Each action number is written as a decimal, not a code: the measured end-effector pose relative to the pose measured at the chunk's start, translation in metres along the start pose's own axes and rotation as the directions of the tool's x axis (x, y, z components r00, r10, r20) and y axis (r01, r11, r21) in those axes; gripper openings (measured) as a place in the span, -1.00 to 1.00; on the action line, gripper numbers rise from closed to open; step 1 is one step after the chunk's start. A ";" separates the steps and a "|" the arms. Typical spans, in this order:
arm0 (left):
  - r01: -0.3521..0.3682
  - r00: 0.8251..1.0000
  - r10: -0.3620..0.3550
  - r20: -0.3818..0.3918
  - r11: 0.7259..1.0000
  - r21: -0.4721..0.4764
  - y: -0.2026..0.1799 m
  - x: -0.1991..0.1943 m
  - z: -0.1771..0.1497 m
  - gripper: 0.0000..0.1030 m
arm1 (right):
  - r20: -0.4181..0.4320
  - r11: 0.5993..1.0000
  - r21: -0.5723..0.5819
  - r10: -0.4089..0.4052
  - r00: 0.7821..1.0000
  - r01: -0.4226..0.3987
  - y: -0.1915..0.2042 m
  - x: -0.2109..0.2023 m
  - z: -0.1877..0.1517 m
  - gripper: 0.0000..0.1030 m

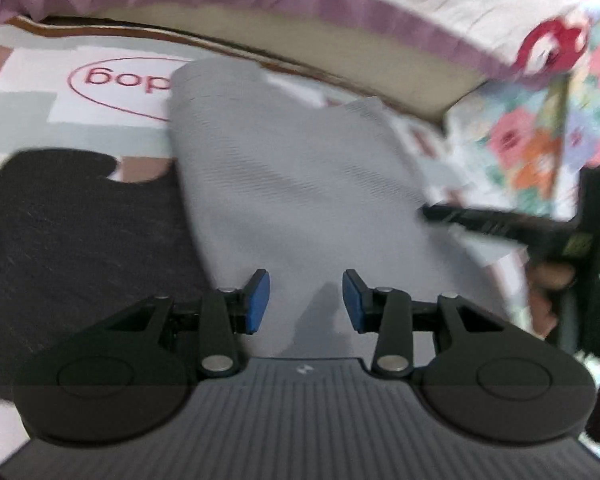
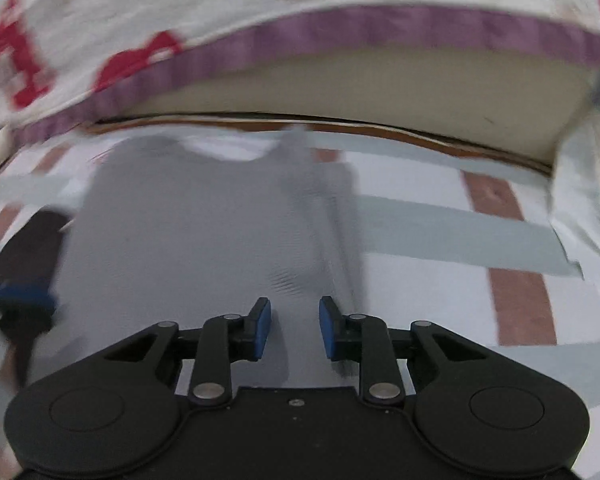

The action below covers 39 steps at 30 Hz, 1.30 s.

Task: Fold clothes
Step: 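Open both grippers and release the folded shirt side, then grasp the folded shirt's end with the left gripper while the right gripper grasps beside it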

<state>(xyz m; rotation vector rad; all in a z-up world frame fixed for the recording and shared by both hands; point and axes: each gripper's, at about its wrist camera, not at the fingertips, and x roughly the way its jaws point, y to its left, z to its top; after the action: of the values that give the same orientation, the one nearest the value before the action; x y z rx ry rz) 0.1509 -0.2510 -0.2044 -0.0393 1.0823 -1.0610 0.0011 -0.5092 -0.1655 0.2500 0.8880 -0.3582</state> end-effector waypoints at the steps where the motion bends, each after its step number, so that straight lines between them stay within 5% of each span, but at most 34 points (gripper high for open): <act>1: 0.011 1.000 -0.011 -0.003 1.000 0.006 0.003 0.000 0.000 -0.27 | 0.005 0.999 0.040 -0.013 1.000 0.013 -0.009 0.004 0.000 -0.29; 3: 0.027 1.000 -0.027 -0.014 1.000 -0.007 0.009 -0.002 0.001 -0.27 | 0.006 0.996 0.086 -0.017 1.000 0.016 -0.021 0.012 0.000 -0.11; 14: 0.074 0.991 -0.081 -0.109 0.995 -0.068 0.018 -0.021 -0.028 -0.16 | -0.018 0.974 0.222 0.049 0.999 -0.044 -0.038 0.017 -0.003 -0.12; 17: 0.173 0.961 -0.199 -0.192 0.974 -0.145 0.018 -0.018 -0.035 0.03 | -0.005 0.962 0.270 0.041 0.999 -0.038 -0.039 0.017 -0.006 -0.12; 20: 0.246 0.922 -0.297 -0.248 0.945 -0.217 0.019 -0.010 -0.043 0.02 | 0.006 0.950 0.309 0.031 0.999 -0.032 -0.039 0.015 -0.009 -0.10; 23: 0.298 0.897 -0.304 -0.322 0.952 -0.071 0.001 -0.006 -0.048 -0.04 | 0.007 0.947 0.319 0.025 1.000 -0.026 -0.036 0.008 -0.013 -0.06; 24: 0.307 0.895 -0.293 -0.337 0.952 -0.009 -0.007 -0.006 -0.050 -0.05 | 0.002 0.953 0.301 0.019 1.000 -0.019 -0.032 0.005 -0.014 -0.06; 26: 0.288 0.910 -0.258 -0.324 0.957 0.046 -0.015 -0.004 -0.053 -0.51 | -0.009 0.969 0.247 0.000 1.000 0.002 -0.022 -0.003 -0.019 -0.06; 28: 0.264 0.919 -0.237 -0.315 0.964 0.044 -0.013 -0.001 -0.052 -0.71 | -0.011 0.984 0.178 -0.027 1.000 0.028 -0.010 -0.014 -0.023 -0.06; 32: 0.282 0.919 -0.279 -0.279 0.959 -0.032 -0.005 -0.002 -0.046 -0.83 | 0.044 0.999 -0.027 -0.032 0.998 0.033 0.031 -0.055 -0.028 -0.06; 36: 0.327 0.912 -0.342 -0.227 0.939 -0.104 0.000 -0.007 -0.036 -0.86 | 0.013 0.948 -0.262 0.192 0.981 -0.182 0.094 -0.094 -0.037 -0.06; 39: 0.367 0.898 -0.400 -0.184 0.911 -0.190 0.007 -0.006 -0.031 -0.86 | -0.100 0.887 -0.378 0.244 0.965 -0.264 0.131 -0.107 -0.059 -0.06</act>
<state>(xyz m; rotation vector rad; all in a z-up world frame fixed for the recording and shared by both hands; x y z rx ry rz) 0.1322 -0.2294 -0.2202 -0.2740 1.3926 -1.3595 -0.0491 -0.3475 -0.1083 0.0045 0.9426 0.0738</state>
